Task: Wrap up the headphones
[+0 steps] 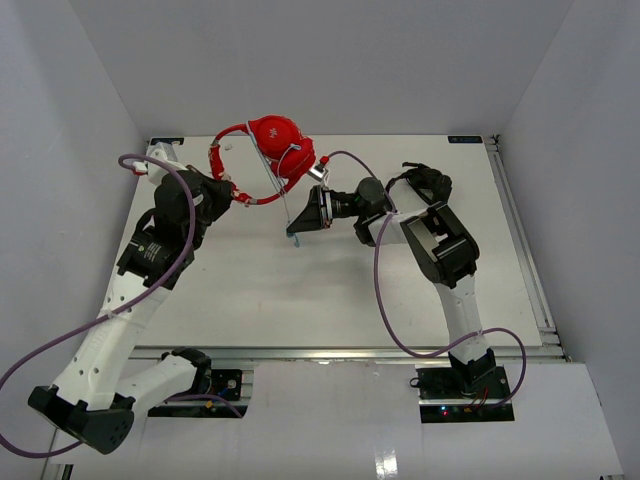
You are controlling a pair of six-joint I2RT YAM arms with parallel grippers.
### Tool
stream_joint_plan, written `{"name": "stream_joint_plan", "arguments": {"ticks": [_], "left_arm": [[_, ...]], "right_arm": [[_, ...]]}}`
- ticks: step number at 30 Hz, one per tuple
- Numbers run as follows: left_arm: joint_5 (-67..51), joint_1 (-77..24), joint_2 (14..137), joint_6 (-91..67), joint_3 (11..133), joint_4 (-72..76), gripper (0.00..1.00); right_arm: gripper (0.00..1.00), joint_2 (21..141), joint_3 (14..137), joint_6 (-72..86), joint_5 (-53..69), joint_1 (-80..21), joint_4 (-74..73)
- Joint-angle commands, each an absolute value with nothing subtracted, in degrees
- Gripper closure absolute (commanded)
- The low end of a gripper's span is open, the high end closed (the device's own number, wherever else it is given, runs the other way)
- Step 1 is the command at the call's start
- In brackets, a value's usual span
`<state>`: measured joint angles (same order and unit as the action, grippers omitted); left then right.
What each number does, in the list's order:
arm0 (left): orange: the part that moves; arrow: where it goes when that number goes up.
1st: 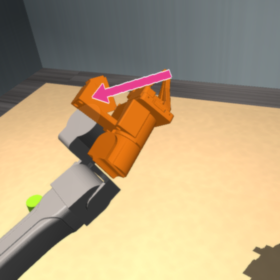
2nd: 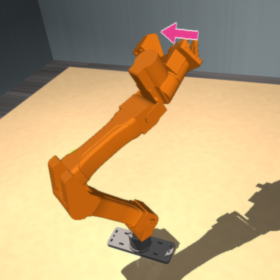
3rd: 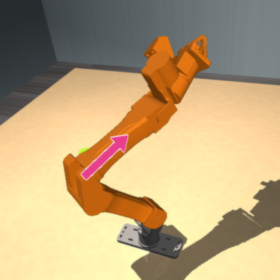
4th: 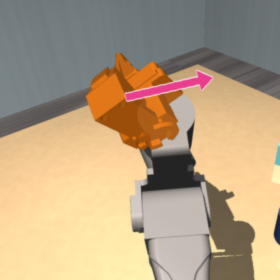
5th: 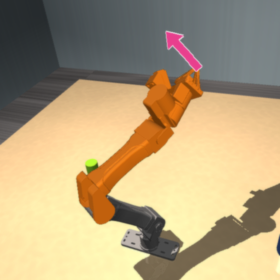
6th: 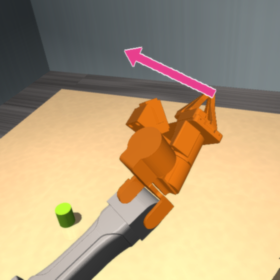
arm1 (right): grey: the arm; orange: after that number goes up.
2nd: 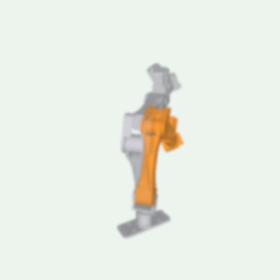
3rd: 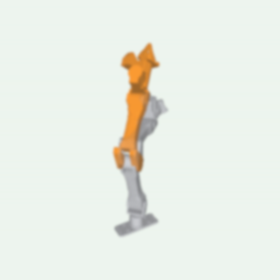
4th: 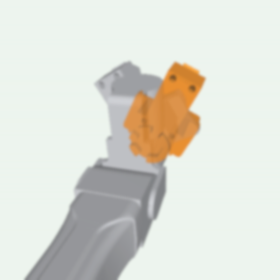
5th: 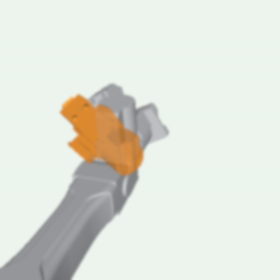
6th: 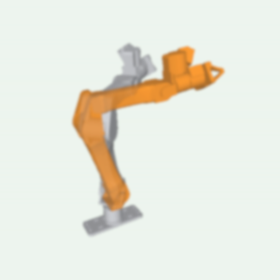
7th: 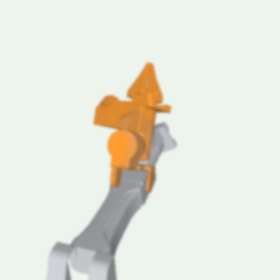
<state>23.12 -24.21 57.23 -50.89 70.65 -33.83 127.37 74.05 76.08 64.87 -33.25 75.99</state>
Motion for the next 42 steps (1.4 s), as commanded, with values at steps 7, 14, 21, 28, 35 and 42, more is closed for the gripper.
{"name": "stream_joint_plan", "arguments": {"ticks": [7, 14, 21, 28, 35, 42], "left_arm": [[27.11, -24.08, 60.25, -50.76, 75.44, -29.36, 1.00], [28.22, -24.08, 60.82, -50.14, 75.51, -29.27, 1.00], [28.18, -24.14, 60.73, -49.07, 76.67, -30.64, 1.00], [27.62, -24.08, 60.36, -47.51, 78.13, -32.34, 1.00], [24.99, -24.08, 60.21, -48.15, 77.79, -32.70, 1.00], [22.68, -24.08, 60.82, -48.43, 77.96, -32.54, 1.00]], "right_arm": [[0.67, 124.81, 69.20, 71.50, 66.01, -34.01, 107.93], [0.55, 123.51, 67.31, 69.33, 65.79, -34.10, 107.93], [0.42, 118.33, 61.20, 51.74, 61.41, -32.84, 93.69], [0.39, 104.97, 52.78, 20.54, 42.44, -33.37, 59.22], [0.28, 97.64, 46.82, 5.80, 33.20, -36.83, 56.49], [0.28, 99.29, 45.92, 5.47, 37.33, -39.69, 63.77]]}}
